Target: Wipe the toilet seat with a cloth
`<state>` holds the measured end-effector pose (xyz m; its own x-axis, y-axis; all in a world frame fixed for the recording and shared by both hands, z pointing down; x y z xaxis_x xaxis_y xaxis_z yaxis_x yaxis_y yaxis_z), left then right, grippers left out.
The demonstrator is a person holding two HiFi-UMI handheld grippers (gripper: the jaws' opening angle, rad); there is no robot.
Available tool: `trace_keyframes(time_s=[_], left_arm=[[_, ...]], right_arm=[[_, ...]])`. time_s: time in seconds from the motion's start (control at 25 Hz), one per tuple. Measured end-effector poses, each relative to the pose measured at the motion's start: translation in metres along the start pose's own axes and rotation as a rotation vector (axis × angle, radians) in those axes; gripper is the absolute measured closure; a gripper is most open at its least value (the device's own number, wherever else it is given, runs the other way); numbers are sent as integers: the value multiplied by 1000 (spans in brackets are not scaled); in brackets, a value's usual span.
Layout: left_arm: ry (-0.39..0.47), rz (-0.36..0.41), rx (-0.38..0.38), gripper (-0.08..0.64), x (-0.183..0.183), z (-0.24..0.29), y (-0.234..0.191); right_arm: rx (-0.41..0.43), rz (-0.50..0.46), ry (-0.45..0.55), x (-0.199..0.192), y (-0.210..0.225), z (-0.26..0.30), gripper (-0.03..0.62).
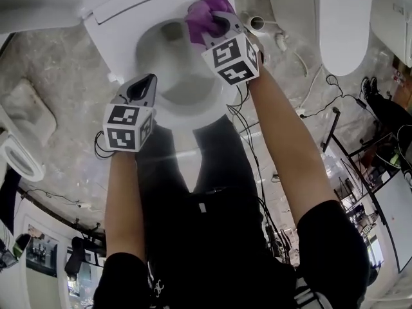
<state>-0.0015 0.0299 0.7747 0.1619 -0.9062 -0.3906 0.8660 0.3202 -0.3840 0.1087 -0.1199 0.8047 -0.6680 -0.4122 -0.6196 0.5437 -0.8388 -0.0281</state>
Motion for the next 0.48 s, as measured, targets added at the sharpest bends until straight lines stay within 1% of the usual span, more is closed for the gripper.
trace_keyframes(time_s=[0.12, 0.2, 0.24, 0.28, 0.36, 0.48], left_arm=[[18, 0, 9, 552, 7, -10, -4], [31, -2, 19, 552, 12, -18, -7], [38, -2, 23, 552, 14, -22, -8], [44, -1, 27, 552, 16, -25, -9], [56, 1, 29, 552, 20, -31, -9], [87, -21, 9, 552, 25, -41, -5]], right_arm=[[-51, 53, 26, 9, 4, -1, 532], [-119, 78, 40, 8, 9, -6, 532], [-161, 107, 45, 5, 14, -10, 532], [-204, 152, 50, 1, 20, -15, 532], [-296, 274, 52, -10, 35, -25, 532], [-420, 435, 5, -32, 54, -42, 532]])
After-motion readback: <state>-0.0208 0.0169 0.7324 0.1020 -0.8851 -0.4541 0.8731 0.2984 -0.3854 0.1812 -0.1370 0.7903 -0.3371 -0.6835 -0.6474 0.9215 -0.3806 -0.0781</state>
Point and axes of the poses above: the fingertips, and each gripper's own axes: z forward along the fingers, y to its right, x out of its top, the point moved 1 cm from there along -z, backward along the fingers
